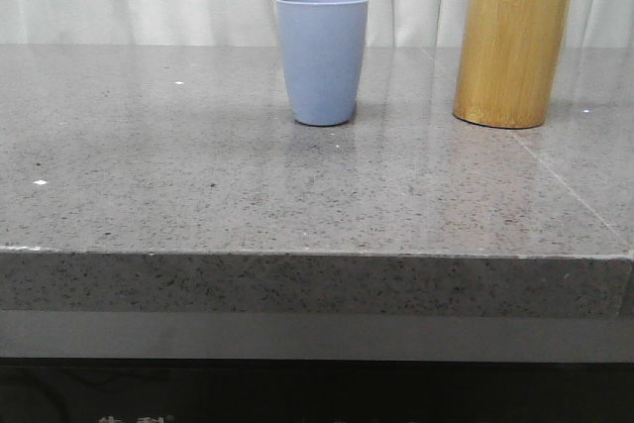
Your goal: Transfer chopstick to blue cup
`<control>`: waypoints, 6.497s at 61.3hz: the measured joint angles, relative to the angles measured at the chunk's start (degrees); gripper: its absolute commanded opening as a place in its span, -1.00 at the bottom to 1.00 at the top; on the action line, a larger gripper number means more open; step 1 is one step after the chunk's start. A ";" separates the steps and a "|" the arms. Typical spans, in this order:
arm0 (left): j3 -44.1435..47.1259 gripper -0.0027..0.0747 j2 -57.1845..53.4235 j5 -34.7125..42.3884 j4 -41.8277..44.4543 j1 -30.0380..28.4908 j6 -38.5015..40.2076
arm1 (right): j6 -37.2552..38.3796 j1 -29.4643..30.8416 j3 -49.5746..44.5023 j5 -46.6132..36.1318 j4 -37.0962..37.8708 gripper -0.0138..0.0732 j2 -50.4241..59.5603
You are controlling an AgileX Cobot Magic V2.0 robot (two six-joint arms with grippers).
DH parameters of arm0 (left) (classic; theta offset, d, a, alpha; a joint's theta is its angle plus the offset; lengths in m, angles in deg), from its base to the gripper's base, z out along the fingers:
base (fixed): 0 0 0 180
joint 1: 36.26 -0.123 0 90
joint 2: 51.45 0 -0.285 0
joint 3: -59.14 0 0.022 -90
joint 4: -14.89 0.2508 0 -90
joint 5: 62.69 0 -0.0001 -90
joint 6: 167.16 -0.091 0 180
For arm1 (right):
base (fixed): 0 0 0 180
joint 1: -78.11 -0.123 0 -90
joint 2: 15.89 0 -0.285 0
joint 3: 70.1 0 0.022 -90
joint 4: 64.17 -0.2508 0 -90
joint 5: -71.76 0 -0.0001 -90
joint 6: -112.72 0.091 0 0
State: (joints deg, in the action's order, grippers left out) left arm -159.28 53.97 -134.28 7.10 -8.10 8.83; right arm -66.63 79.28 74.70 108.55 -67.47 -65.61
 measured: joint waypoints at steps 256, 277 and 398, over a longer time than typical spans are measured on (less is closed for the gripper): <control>47.18 -0.45 -38.76 15.85 0.20 -1.68 0.00 | -22.04 -26.40 71.91 17.68 -11.12 0.28 -63.60; 47.18 -0.45 -38.76 15.94 0.20 -1.68 0.00 | -14.27 -26.16 71.91 21.96 -6.40 0.27 -53.52; 47.18 -0.98 -38.76 15.94 0.20 -1.68 0.00 | -3.89 -23.62 4.27 10.68 -3.86 -0.95 13.87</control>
State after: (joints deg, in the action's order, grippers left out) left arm -112.10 15.21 -118.33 7.31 -9.78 8.83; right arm -70.52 55.66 78.97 119.23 -71.32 -51.73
